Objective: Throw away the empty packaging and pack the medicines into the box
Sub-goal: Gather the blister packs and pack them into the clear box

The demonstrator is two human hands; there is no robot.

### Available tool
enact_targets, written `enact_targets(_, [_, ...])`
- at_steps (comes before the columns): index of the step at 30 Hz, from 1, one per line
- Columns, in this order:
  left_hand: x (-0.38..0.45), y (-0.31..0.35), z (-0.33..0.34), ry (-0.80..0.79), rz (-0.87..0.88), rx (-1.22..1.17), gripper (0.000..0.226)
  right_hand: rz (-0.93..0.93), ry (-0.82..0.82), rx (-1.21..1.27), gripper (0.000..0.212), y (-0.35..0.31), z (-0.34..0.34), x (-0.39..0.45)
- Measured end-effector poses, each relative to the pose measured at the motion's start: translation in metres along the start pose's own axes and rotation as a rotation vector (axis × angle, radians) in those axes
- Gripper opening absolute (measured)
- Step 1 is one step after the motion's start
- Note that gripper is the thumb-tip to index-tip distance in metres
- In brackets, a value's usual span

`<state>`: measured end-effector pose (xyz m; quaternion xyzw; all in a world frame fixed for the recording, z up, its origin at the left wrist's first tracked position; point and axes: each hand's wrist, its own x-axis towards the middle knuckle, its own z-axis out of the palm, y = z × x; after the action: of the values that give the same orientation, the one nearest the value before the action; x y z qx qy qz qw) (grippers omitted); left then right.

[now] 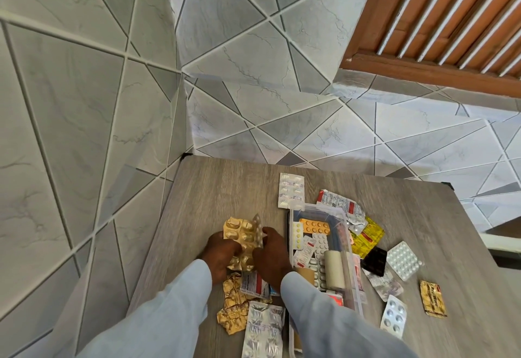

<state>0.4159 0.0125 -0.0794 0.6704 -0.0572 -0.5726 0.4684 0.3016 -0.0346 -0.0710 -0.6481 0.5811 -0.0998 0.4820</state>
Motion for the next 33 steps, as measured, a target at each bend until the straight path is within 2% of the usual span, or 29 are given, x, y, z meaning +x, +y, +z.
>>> enact_targets(5, [0.001, 0.005, -0.011, 0.099, 0.048, -0.039, 0.029, 0.068, 0.025, 0.07, 0.046, -0.006, -0.014, -0.007])
enact_targets(12, [0.006, 0.01, -0.036, 0.144, 0.121, -0.168, 0.03, 0.044, 0.069, 0.148, 0.044, -0.005, -0.014, -0.017])
enact_targets(18, [-0.018, 0.029, -0.011, 0.041, 0.304, -0.177, 0.044, -0.079, 0.203, 0.298, 0.031, -0.018, -0.037, -0.027])
enact_targets(21, [-0.04, 0.038, 0.029, 0.01, 0.394, -0.079, 0.056, -0.131, 0.312, 0.315, 0.02, -0.01, -0.068, -0.031])
enact_targets(26, [-0.064, 0.033, 0.094, -0.062, 0.43, 0.205, 0.08, -0.079, 0.455, 0.361, 0.017, 0.022, -0.13, -0.04])
enact_targets(30, [-0.063, 0.018, 0.137, 0.027, 0.459, 0.453, 0.087, -0.031, 0.53, 0.333, 0.015, 0.048, -0.163, -0.039])
enact_targets(33, [-0.056, 0.014, 0.154, 0.121, 0.495, 0.622, 0.093, -0.004, 0.519, 0.328, 0.016, 0.06, -0.172, -0.032])
